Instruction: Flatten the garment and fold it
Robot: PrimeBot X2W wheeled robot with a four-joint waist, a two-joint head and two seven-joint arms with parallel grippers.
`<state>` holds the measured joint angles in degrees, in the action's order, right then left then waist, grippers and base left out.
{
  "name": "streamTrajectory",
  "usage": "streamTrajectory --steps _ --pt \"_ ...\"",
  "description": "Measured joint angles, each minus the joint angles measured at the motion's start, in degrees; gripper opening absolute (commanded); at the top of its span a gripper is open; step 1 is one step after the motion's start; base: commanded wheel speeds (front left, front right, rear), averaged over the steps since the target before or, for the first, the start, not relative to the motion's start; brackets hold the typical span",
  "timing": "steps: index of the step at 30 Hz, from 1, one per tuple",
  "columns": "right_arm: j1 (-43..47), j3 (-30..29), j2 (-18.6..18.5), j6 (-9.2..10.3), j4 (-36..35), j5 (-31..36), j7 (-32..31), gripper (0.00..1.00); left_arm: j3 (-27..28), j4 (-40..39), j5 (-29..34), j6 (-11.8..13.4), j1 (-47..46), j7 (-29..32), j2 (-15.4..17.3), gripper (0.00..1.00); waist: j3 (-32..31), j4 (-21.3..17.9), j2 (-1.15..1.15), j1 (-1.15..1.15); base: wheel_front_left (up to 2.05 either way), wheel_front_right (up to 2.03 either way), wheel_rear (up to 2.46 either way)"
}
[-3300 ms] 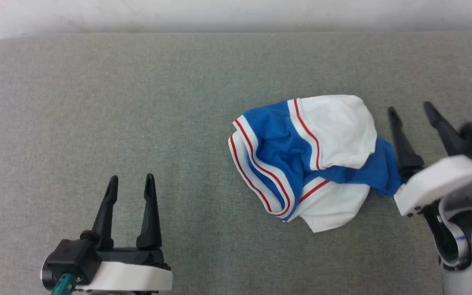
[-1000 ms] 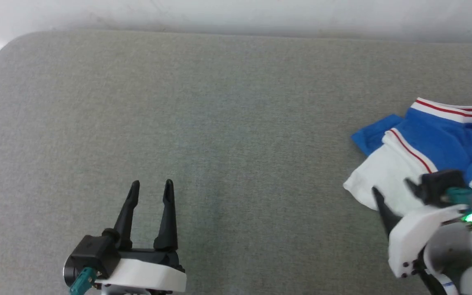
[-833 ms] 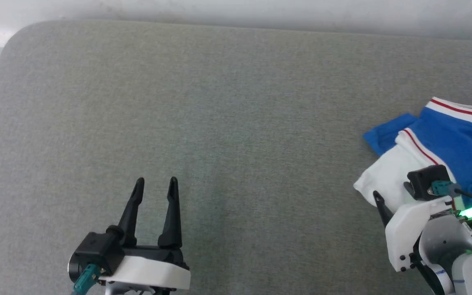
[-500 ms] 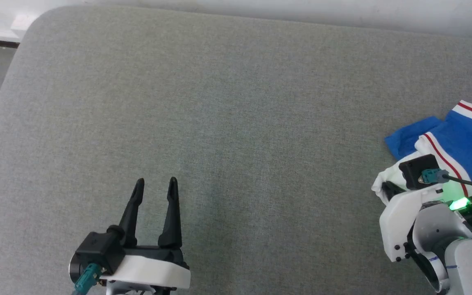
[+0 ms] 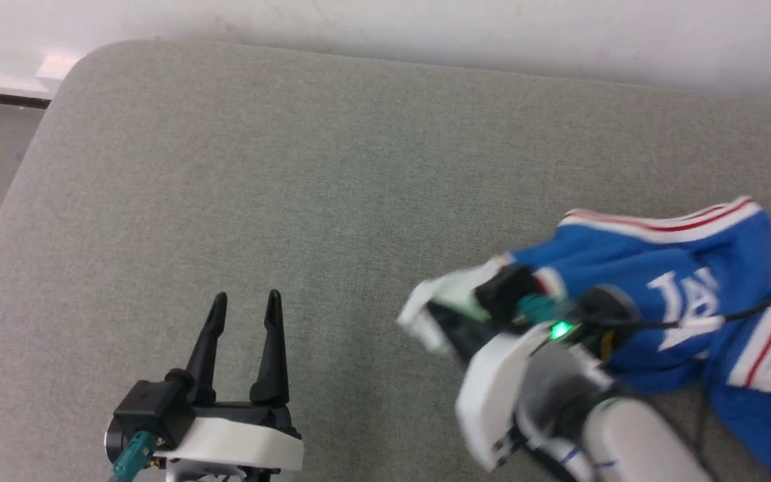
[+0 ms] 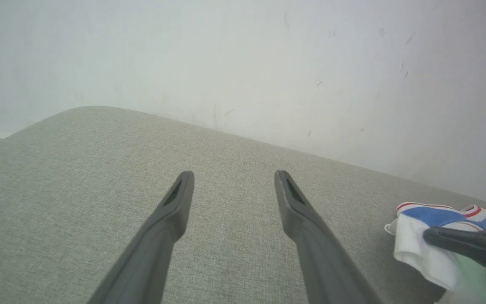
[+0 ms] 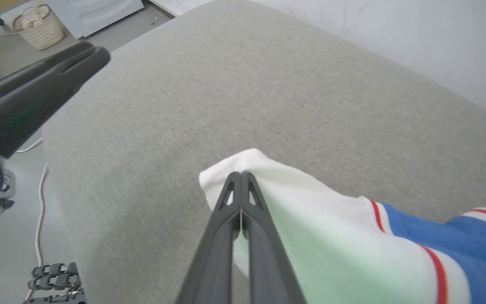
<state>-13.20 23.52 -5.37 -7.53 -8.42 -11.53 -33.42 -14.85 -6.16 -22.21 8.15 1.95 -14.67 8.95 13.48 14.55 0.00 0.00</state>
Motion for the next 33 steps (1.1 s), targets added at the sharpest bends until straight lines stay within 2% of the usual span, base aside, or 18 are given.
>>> streamTrajectory --steps 6,7,8,9,12,16,22,27,30,33 --pt "1.0 11.1 1.6 0.00 5.5 -4.2 1.5 0.00 1.1 -0.2 -0.2 0.5 0.7 0.0 0.3 1.00 -0.2 1.6 0.00 0.00 0.00 0.00 0.00" --pt "1.5 11.8 1.8 0.00 7.2 -4.3 1.9 0.07 1.1 -0.2 -0.2 0.5 0.9 0.0 0.3 1.00 -0.3 1.9 0.00 0.00 0.00 0.00 0.00" --pt "1.8 12.3 1.8 0.00 8.9 -3.9 2.2 0.47 1.0 -0.2 -0.2 0.5 1.2 0.0 0.3 1.00 -0.4 2.2 0.00 0.00 0.00 0.00 0.00" --pt "2.0 12.5 1.7 0.00 10.4 -3.4 2.9 1.00 0.9 -0.2 -0.2 0.5 1.4 0.0 0.3 1.00 -0.5 2.5 0.00 0.00 0.00 0.00 0.00" --pt "2.0 11.2 1.8 0.00 12.4 -2.8 5.6 1.00 0.7 -0.2 -0.2 0.5 1.7 0.0 0.3 1.00 -1.0 2.8 0.00 0.00 0.00 0.00 0.00" --pt "1.7 5.0 2.2 0.00 10.7 -3.0 9.3 1.00 0.5 -0.2 -0.4 0.5 2.5 0.0 0.4 1.00 -1.6 2.2 0.00 0.00 0.00 0.00 0.00" --pt "2.6 -10.2 2.3 0.00 1.2 0.7 16.3 1.00 0.4 -0.7 -0.4 0.5 2.7 0.1 0.9 1.00 -2.3 0.0 0.00 0.00 0.00 0.00 0.00" --pt "9.1 -24.4 2.4 0.00 -7.1 4.5 22.8 1.00 0.4 -1.3 -0.4 0.6 2.7 0.4 1.5 1.00 -2.6 -2.3 0.00 0.00 0.00 0.00 0.00" --pt "14.7 -31.8 2.3 0.00 -9.4 3.9 26.7 1.00 0.5 -1.8 -0.4 0.6 3.1 0.5 1.8 1.00 -2.7 -3.9 0.00 0.00 0.00 0.00 0.00" --pt "19.8 -36.1 2.3 0.00 -9.2 2.1 29.6 1.00 0.4 -2.1 -0.4 0.6 4.2 0.5 2.2 1.00 -2.8 -5.4 0.00 0.00 0.00 0.00 0.00"
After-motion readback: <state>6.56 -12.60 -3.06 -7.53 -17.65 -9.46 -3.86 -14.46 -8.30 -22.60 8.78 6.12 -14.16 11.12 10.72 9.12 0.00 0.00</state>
